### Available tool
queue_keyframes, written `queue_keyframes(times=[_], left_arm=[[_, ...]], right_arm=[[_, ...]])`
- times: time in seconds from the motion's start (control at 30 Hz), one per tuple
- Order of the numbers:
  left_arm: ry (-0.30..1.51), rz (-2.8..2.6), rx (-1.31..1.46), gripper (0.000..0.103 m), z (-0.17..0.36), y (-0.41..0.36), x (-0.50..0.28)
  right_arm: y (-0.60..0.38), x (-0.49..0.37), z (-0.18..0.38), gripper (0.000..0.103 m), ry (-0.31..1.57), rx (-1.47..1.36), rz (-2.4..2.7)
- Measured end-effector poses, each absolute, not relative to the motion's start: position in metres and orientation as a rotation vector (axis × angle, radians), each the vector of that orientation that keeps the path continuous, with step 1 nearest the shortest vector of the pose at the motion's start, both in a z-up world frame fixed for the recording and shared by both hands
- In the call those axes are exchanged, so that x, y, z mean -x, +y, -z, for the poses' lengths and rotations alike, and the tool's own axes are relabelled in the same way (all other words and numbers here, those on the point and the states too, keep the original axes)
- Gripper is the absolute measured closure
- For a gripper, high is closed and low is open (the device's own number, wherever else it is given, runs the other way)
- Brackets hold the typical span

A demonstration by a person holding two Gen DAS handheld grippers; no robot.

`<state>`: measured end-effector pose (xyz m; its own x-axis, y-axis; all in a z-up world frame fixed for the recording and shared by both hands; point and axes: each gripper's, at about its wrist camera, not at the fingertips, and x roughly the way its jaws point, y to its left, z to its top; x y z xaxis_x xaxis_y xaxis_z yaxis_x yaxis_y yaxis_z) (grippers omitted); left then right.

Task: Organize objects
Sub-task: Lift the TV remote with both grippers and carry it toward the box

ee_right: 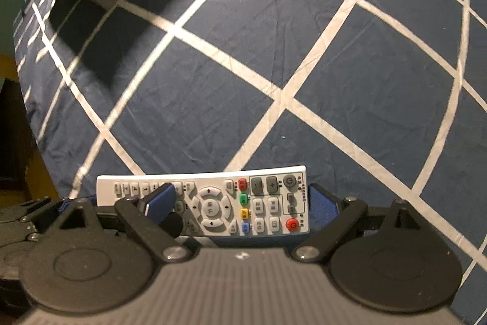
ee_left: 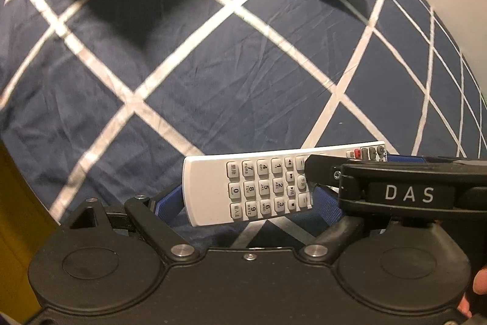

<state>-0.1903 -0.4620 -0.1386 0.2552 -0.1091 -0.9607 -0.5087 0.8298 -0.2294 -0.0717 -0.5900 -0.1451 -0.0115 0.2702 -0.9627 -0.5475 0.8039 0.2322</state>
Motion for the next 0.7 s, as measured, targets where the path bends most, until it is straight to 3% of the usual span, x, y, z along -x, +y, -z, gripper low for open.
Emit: queue_keyframes(times=[0.7], left_arm=[[1.266,-0.170,0.346,0.014,0.080,-0.416,0.133]], right_arm=[[-0.560,0.048,0.091,0.010,1.347,0.023,-0.555]])
